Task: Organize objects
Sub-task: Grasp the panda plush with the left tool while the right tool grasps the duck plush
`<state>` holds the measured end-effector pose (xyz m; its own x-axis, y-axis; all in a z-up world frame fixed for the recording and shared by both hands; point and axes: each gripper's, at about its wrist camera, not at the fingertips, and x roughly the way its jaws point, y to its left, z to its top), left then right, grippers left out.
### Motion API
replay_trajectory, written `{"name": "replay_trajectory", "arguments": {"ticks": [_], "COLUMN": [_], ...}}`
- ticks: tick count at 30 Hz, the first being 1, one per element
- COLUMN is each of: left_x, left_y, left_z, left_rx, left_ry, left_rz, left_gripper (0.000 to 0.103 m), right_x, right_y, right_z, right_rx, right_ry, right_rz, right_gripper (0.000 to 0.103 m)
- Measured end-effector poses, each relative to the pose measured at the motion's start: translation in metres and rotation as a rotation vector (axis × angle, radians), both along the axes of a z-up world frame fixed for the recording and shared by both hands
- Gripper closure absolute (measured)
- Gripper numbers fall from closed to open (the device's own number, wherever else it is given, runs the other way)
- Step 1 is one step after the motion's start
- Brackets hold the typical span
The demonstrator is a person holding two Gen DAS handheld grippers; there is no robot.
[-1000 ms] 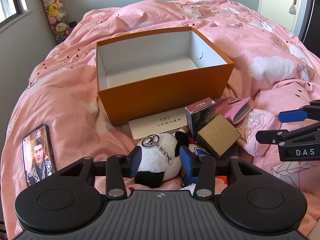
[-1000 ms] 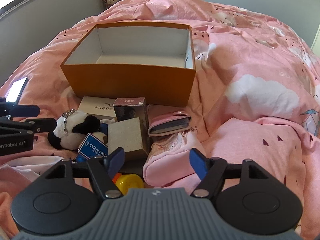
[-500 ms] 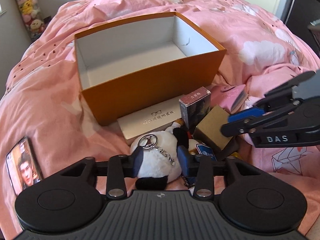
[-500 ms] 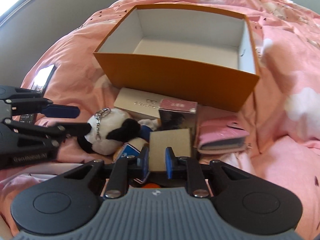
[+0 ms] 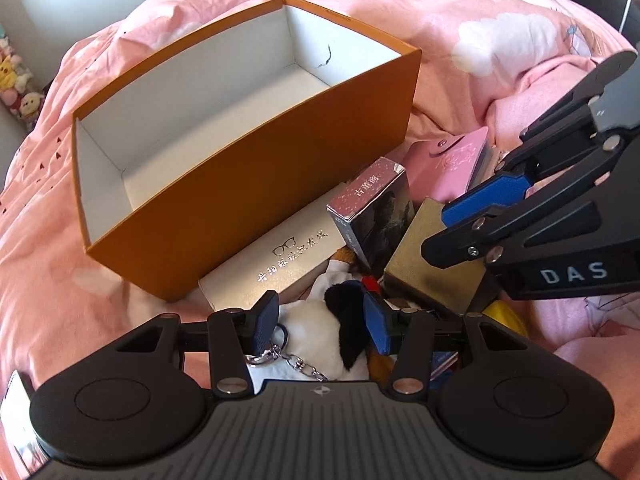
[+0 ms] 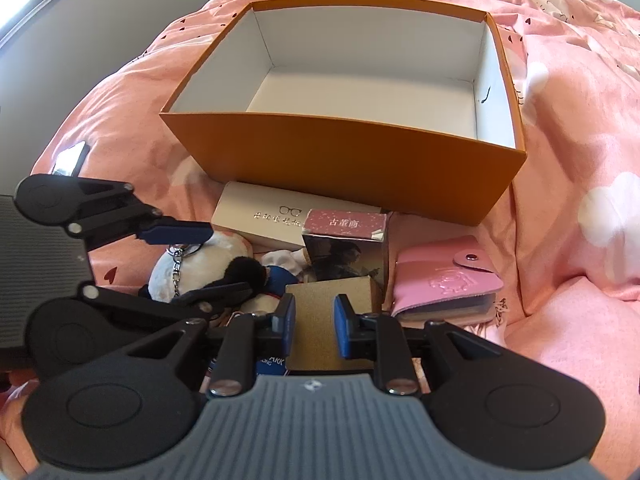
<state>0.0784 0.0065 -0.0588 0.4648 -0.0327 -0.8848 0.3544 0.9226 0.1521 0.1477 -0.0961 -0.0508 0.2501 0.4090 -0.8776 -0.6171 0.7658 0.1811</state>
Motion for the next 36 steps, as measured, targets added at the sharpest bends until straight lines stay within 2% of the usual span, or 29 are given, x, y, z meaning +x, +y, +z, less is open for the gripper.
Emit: {"name": "replay_trajectory", "arguments": {"ticks": [1, 4, 11, 17, 18, 23, 29, 33, 34, 36], "left_x": [0.0, -0.002, -0.017, -0.031, -0.032, -0.036, -0.031, -0.026, -0.026, -0.026], "left_y": [0.002, 0.016, 0.049, 0.057, 0.059, 0.071, 0.085, 0.092, 0.094, 0.097], "left_z": [-0.001, 0.0, 0.013, 0.022, 0.024, 0.028, 0.027, 0.027, 0.027, 0.029], "left_rx": [-0.003, -0.047, -0.152, -0.185, -0.189, -0.228, -0.29, -0.319, -0.325, -0.334], "left_ry": [0.008, 0.036, 0.044, 0.033, 0.03, 0.023, 0.043, 0.055, 0.054, 0.045], "left_rz": [0.002, 0.023, 0.151, 0.197, 0.198, 0.22, 0.265, 0.299, 0.306, 0.318], "left_gripper": [0.045, 0.052, 0.056, 0.057, 0.058, 0.06, 0.06, 0.06, 0.062, 0.066], "right_x": [0.0, 0.001, -0.007, -0.016, -0.016, -0.016, -0.013, -0.009, -0.008, -0.005], "right_y": [0.0, 0.003, 0.02, 0.04, 0.042, 0.058, 0.077, 0.084, 0.084, 0.082], "right_z": [-0.001, 0.0, 0.005, -0.007, -0.009, -0.021, -0.04, -0.048, -0.048, -0.048], "right_rx": [-0.001, 0.003, 0.039, -0.023, -0.031, -0.099, -0.193, -0.209, -0.207, -0.19], "right_ry": [0.002, 0.011, 0.066, 0.106, 0.115, 0.118, 0.101, 0.109, 0.111, 0.126], "right_rz": [0.002, 0.017, 0.102, 0.143, 0.144, 0.183, 0.246, 0.266, 0.265, 0.249], "right_gripper": [0.079, 0.079, 0.079, 0.078, 0.077, 0.054, 0.054, 0.053, 0.059, 0.063]}}
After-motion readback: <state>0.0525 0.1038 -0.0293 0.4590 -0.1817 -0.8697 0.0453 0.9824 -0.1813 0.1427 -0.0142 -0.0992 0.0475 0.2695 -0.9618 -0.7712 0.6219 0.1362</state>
